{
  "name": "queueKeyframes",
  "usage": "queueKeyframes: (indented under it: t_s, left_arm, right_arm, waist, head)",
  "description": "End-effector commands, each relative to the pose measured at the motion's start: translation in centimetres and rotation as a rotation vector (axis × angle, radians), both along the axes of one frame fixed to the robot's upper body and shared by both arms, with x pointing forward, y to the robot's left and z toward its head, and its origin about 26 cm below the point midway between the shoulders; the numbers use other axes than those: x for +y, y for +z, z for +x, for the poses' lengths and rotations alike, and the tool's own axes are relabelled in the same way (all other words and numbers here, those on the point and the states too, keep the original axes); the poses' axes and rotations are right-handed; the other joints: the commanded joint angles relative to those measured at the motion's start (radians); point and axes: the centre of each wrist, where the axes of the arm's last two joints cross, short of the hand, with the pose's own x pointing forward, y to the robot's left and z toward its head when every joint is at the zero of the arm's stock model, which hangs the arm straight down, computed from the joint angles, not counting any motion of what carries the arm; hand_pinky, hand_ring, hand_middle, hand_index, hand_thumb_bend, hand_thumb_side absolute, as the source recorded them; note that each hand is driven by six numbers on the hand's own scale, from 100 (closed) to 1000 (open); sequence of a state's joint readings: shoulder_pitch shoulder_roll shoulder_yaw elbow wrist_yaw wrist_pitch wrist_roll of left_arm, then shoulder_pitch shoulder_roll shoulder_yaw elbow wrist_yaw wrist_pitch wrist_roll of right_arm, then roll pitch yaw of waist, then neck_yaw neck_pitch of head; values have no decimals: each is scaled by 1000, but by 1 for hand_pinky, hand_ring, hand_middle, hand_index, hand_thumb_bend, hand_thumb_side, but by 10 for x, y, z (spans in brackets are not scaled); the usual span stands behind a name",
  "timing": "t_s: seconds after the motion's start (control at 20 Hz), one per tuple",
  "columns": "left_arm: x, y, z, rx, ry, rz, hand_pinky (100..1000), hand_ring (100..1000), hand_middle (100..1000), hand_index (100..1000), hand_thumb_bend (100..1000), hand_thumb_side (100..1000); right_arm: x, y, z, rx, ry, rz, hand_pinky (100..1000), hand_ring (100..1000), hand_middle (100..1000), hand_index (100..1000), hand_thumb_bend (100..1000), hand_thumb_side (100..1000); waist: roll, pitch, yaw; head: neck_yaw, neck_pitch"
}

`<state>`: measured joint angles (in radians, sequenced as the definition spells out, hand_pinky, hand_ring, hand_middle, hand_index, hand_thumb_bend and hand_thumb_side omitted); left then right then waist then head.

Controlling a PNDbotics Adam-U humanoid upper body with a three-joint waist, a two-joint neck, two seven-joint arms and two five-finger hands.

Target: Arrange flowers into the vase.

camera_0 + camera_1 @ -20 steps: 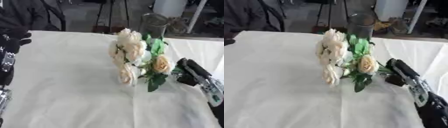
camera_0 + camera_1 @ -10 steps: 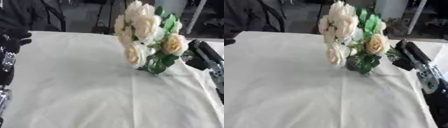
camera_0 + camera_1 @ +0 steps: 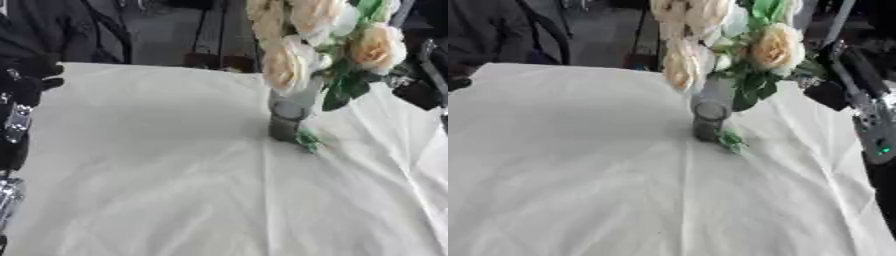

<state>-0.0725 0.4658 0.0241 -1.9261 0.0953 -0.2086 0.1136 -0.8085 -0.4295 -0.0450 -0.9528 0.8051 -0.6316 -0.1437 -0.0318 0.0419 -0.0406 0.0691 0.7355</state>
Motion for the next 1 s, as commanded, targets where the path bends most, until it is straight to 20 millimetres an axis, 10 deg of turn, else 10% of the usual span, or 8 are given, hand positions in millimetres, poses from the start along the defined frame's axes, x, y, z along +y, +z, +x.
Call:
queueKeyframes:
  t_s: [0.05,1.0]
  left_arm:
    - [3,9,1,-24,2,16,805,796,761,748,477,756]
    - [0,7,1,-13,-22,11,805,795,760,747,477,757]
  right_arm:
    - [-5,40,4,-100,-24,10,100,100,100,112,100,867]
    - [60,145,21,-323,-68,244,100,100,100,108,100,852]
  waist:
    - [2,-14,2]
    - [12,-25,18]
  head:
    - [-1,-10]
    - [-25,-11]
